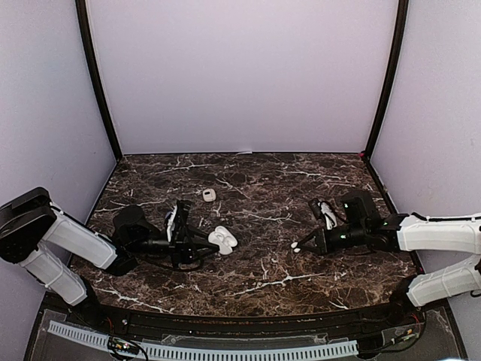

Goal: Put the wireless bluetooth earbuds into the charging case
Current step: Pick up the right earbud from the center of the board, then insert the right earbud into the right side groove of the charging case.

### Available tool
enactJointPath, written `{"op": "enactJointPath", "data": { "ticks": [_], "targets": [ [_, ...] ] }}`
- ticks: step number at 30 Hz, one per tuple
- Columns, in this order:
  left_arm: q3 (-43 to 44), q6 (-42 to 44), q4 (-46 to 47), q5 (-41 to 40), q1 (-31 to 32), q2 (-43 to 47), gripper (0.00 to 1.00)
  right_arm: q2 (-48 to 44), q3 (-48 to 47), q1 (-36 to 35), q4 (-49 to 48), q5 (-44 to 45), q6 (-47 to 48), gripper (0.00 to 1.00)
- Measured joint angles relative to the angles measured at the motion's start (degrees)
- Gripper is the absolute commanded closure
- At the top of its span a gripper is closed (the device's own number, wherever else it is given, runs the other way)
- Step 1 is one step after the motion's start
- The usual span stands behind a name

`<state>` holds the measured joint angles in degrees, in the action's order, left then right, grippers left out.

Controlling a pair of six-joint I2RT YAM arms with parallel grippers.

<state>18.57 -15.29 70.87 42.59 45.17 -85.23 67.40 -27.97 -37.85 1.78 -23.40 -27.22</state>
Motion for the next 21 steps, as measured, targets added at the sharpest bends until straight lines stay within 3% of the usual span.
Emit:
{"op": "enactJointPath", "data": {
  "ticks": [21],
  "targets": [
    [0.3, -1.7, 0.4, 4.6, -2.7, -0.2, 0.85, -3.0, -0.5, -10.0, -8.8, -1.2, 10.0, 1.0]
  ]
}}
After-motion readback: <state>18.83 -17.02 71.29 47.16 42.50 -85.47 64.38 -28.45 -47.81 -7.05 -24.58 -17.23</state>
